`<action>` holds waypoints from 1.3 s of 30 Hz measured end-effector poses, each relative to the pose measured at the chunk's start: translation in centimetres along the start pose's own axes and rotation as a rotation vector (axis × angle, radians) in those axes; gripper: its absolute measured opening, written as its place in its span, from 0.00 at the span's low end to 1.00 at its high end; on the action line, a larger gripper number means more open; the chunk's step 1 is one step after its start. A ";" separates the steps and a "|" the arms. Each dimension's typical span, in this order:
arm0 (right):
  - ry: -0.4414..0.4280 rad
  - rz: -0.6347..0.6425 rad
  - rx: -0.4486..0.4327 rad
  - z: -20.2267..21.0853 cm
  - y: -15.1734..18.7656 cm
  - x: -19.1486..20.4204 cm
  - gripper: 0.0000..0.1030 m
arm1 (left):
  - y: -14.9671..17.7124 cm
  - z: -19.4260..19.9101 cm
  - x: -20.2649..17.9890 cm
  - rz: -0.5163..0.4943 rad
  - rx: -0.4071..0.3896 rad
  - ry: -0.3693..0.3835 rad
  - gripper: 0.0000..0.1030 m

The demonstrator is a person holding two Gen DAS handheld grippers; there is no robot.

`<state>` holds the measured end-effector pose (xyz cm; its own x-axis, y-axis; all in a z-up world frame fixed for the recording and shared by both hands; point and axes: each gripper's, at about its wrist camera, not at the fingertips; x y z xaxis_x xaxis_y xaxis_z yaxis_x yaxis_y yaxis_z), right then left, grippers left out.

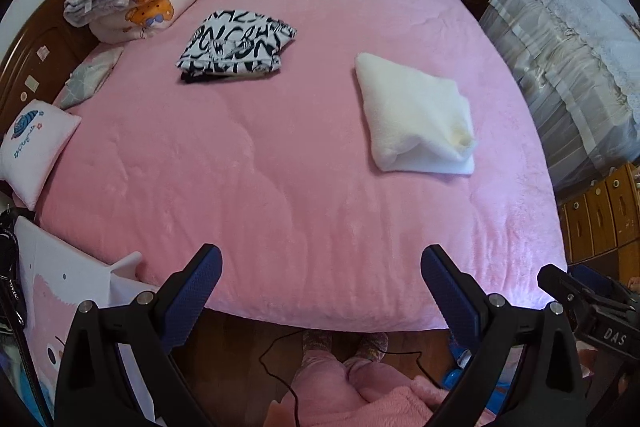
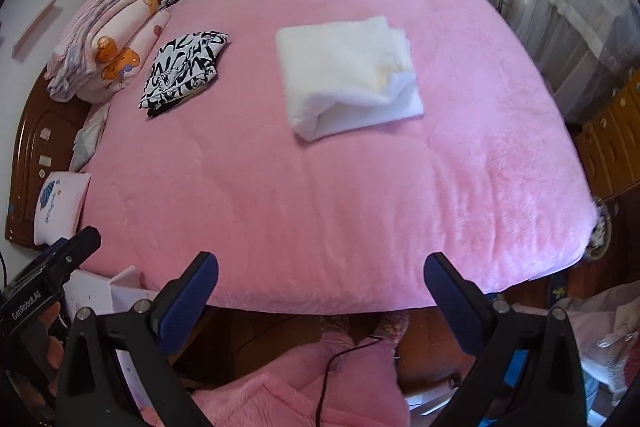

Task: Fold large clothes

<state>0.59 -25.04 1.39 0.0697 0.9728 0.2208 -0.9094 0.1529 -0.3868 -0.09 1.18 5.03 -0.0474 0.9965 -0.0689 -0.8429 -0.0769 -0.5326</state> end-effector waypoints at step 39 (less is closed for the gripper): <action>0.088 0.127 -0.179 6.2 1.2 -2.1 1.00 | 1.4 2.6 -4.5 -0.047 -0.135 -0.100 0.99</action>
<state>-3.19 -27.95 6.05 0.0017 0.9964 0.0847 -0.8266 0.0491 -0.5606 -2.44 -3.32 6.75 -0.0682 0.9969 0.0396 -0.7661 -0.0269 -0.6422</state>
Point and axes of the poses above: each gripper's, at about its wrist camera, not at the fingertips, and z roughly against the way its jaws point, x to its left, y to its underside, and after that the axes turned 5 degrees about -x, right-handed
